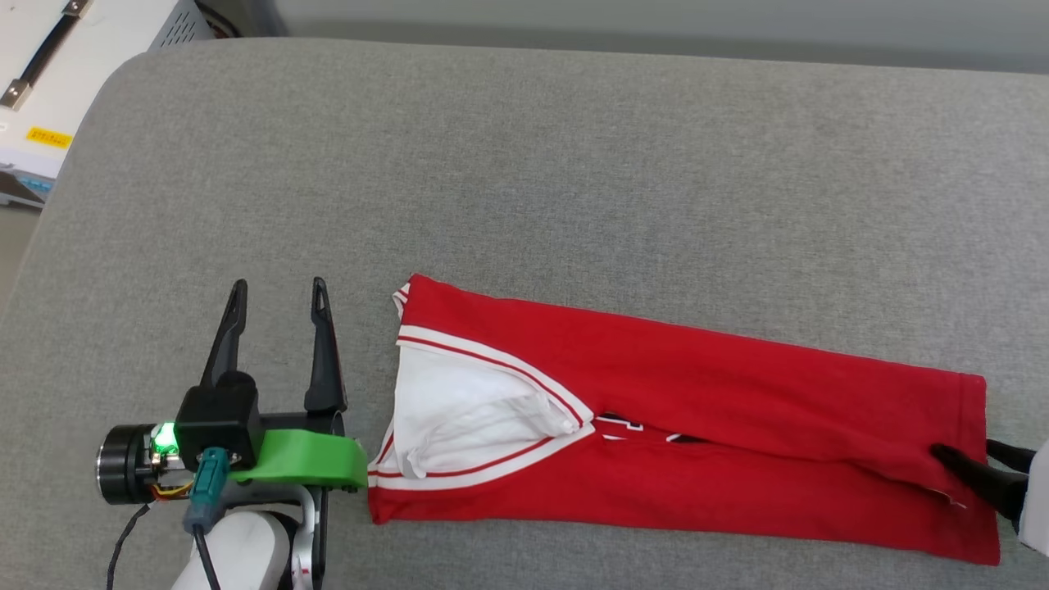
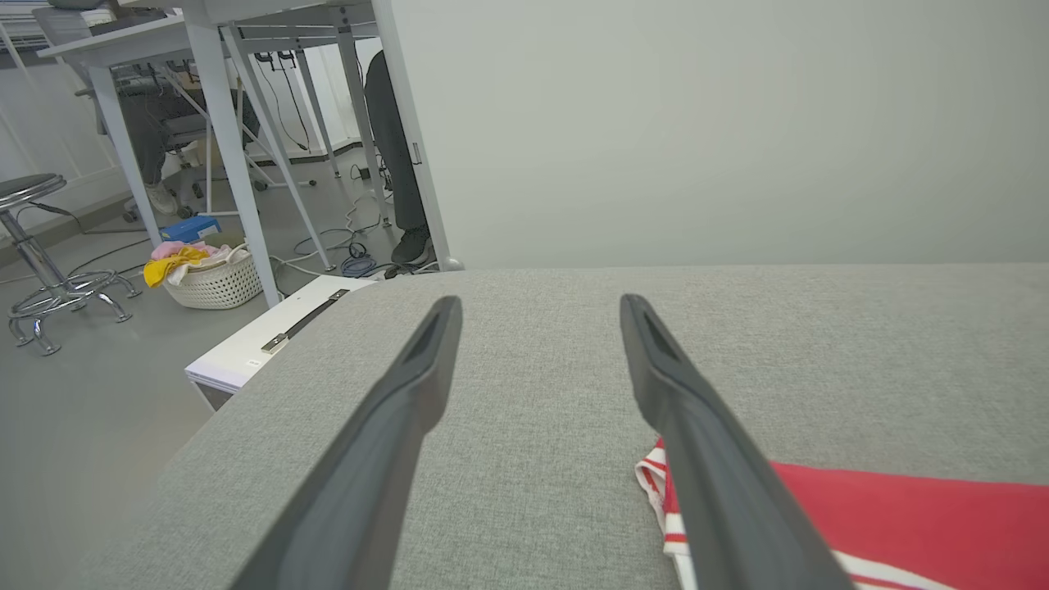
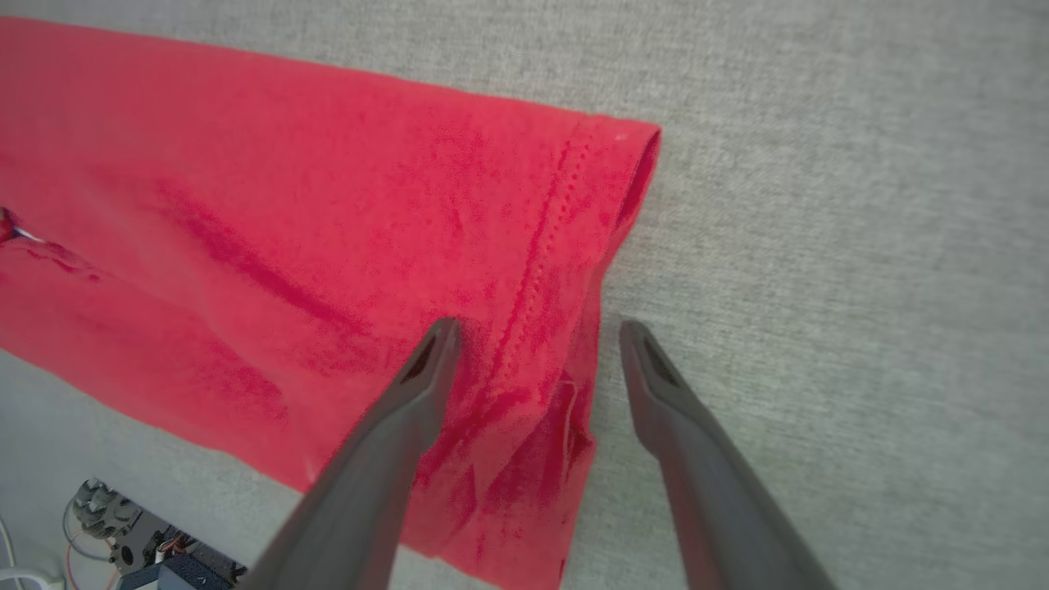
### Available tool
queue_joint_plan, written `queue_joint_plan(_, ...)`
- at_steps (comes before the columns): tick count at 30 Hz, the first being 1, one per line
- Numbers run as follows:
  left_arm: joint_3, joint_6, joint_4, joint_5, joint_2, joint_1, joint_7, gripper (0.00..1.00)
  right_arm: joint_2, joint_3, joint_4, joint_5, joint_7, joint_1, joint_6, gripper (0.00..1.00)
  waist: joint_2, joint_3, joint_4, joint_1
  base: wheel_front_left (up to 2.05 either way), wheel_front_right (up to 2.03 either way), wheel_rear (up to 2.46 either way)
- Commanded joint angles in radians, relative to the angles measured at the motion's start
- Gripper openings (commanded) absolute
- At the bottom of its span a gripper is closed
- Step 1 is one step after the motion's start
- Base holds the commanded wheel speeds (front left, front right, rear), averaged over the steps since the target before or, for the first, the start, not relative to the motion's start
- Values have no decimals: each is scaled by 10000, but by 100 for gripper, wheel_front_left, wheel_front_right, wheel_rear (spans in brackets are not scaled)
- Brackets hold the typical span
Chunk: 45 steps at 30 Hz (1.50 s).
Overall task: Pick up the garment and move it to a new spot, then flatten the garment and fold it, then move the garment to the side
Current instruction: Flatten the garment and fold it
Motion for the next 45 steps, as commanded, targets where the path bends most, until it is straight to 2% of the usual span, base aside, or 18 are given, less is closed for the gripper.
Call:
queue_joint_plan(1,261,-128,-36,242,-209,230,-56,100,99,164,75,89,-69,-183,-6,100,0,313,258,0,0,0,0)
queue_joint_plan(9,1372,-887,24,1286,-1326,560,-56,100,447,1295,309,249,-2,-419,-6,100,0,530,390,0,0,0,0)
queue_joint_plan(14,1784,-1446,-129,1821,-1905,651,-56,100,407,1737,624,207,-167,-503,-6,100,0,534,423,0,0,0,0)
queue_joint_plan(15,1885,-1542,-132,1926,-2010,684,-56,100,375,1800,704,167,-246,-543,-6,45,0,527,414,0,0,0,0)
queue_joint_plan(16,1960,-1608,-128,2025,-2074,712,-56,100,345,1843,765,152,-309,-579,-6,25,0,519,404,0,0,0,0)
queue_joint_plan(17,2048,-1687,-119,2130,-2150,746,-56,100,310,1866,832,146,-422,-630,-6,0,0,504,391,0,0,0,0)
queue_joint_plan(26,2612,-2109,-117,2645,-2529,1065,-57,100,-184,1453,1230,365,-1003,-830,-6,0,0,216,222,0,0,0,0)
queue_joint_plan(31,2680,-2287,-21,2903,-2587,1243,-57,100,-693,973,1552,216,-1242,-764,-6,0,0,56,136,0,0,0,0)
queue_joint_plan(39,2622,-2385,190,3141,-2617,1495,-57,100,-1215,398,2417,-175,-1499,-723,-6,0,0,-269,38,0,0,0,0)
queue_joint_plan(45,2605,-2369,319,3204,-2592,1716,-57,100,-1092,263,1603,297,-1456,-313,-6,0,0,-562,-52,0,0,0,0)
